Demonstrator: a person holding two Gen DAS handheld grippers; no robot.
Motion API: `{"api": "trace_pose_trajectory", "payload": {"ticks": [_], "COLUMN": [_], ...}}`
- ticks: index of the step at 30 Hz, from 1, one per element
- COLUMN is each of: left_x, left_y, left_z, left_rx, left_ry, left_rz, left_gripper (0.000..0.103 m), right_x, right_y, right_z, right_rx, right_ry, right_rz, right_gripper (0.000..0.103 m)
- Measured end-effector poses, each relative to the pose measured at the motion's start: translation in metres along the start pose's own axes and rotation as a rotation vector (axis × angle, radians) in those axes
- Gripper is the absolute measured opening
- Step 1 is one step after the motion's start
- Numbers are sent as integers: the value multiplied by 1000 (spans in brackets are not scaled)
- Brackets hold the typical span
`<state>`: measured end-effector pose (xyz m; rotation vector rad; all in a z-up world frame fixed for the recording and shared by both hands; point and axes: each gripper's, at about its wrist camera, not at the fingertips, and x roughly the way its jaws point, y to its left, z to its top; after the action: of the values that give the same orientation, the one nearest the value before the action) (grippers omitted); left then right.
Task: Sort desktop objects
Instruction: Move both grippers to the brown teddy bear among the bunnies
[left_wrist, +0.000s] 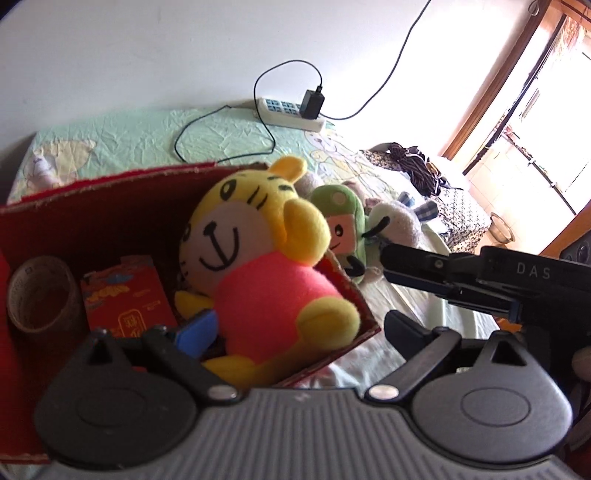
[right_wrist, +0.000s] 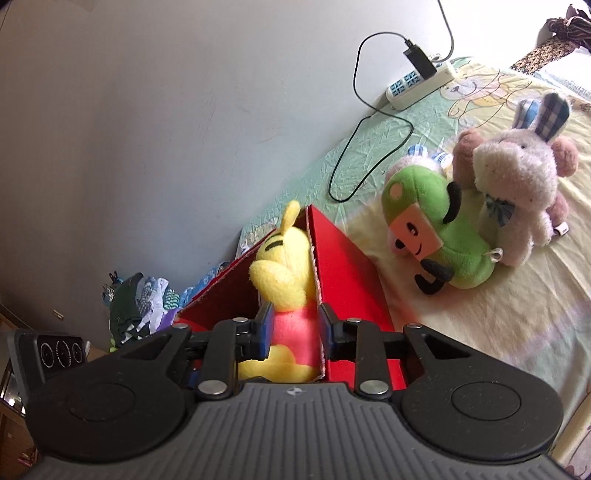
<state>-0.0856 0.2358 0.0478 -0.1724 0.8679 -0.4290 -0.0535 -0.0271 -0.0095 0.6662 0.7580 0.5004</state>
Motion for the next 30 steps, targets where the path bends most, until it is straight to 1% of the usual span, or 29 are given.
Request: {"api": "trace_pose_trajectory", "payload": {"ticks": [4, 8, 11, 15, 20, 22, 26, 30], "left_x": [-3, 3, 14, 40, 78, 95, 126, 150], "left_y": [-19, -45, -74, -114, -154, -163, -175, -190], "left_z": [12, 21, 26, 28, 30, 31, 31, 27], "left_rx": [43, 64, 99, 152, 204, 205, 178, 180], "left_ry": [-36, -37, -36, -22, 5, 21, 76, 90], "left_rz": [15, -14, -32, -32, -25, -20, -70, -90], "left_gripper": [96, 95, 95, 95, 95, 95, 95, 95], "right_x": [-17, -33, -41, -53, -66, -72, -76, -64], "right_y": [-24, -53, -69, -93, -121, -133, -160, -174], "right_z": [8, 16, 23, 36, 52, 59, 77, 100], "right_rx": [43, 88, 92, 91, 85, 82, 91, 8], "right_ry": [-47, -79, -96, -111, -96, -92, -86, -47], "right_rz": [-49, -94, -124, -133, -140, -149, -184, -250], "right_gripper": [30, 30, 30, 30, 30, 30, 30, 29]}}
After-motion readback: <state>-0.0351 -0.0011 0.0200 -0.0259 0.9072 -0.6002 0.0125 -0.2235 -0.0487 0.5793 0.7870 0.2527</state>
